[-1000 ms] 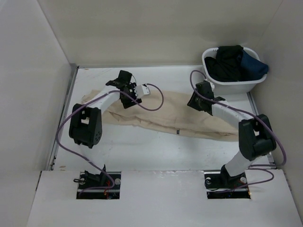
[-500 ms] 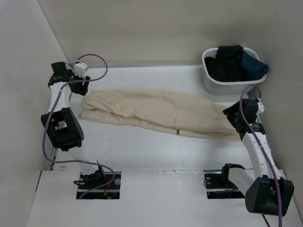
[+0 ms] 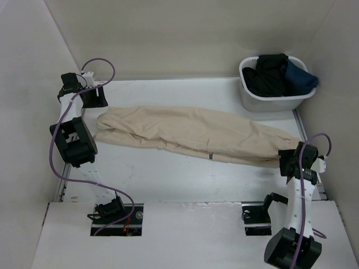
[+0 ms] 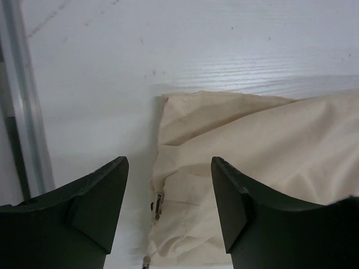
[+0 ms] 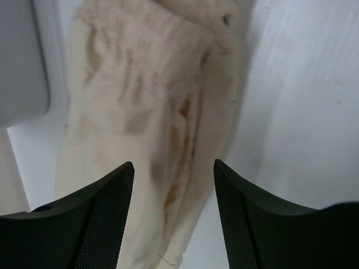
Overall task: Fold and stack the trousers
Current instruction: Fold the trousers
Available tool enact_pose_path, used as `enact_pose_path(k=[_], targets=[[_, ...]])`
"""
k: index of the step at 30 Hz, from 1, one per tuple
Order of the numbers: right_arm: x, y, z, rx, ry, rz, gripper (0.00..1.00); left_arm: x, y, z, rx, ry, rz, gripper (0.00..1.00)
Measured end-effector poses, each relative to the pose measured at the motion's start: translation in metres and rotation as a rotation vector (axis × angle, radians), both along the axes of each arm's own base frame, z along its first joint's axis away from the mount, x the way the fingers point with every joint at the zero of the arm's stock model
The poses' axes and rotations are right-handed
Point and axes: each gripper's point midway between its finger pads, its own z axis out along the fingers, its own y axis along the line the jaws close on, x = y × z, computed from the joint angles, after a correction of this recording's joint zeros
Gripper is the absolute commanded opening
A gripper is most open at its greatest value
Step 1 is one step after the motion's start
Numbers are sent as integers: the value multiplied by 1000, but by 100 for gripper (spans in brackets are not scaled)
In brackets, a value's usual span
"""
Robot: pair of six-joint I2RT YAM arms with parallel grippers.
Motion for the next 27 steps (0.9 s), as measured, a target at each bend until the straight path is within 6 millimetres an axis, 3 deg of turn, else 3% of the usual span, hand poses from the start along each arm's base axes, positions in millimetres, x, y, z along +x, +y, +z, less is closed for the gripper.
enact_pose_path(k=[4,8,13,17,19,21,24,27], targets=[[-13,2,-30,84,62,-49,72,-2,-12,-30,-23,86,-16,60],[-9,7,-51,148,118,-32,74,-8,-18,-58,-22,168,-37,52],[-1,5,-62,170,143,-27,76,-30,-23,-80,-34,278,-76,12],[3,1,-65,162,143,-33,74,-38,-23,-82,-32,298,-100,1],[8,-2,-65,154,135,-30,63,-37,-21,-81,-26,292,-104,1],[11,-5,-68,147,138,-25,42,-35,-18,-75,-8,270,-115,1],[14,-8,-75,148,154,-23,15,-31,-14,-50,52,195,-149,1],[18,-10,-78,153,157,-23,10,-24,-11,-3,141,68,-197,2]])
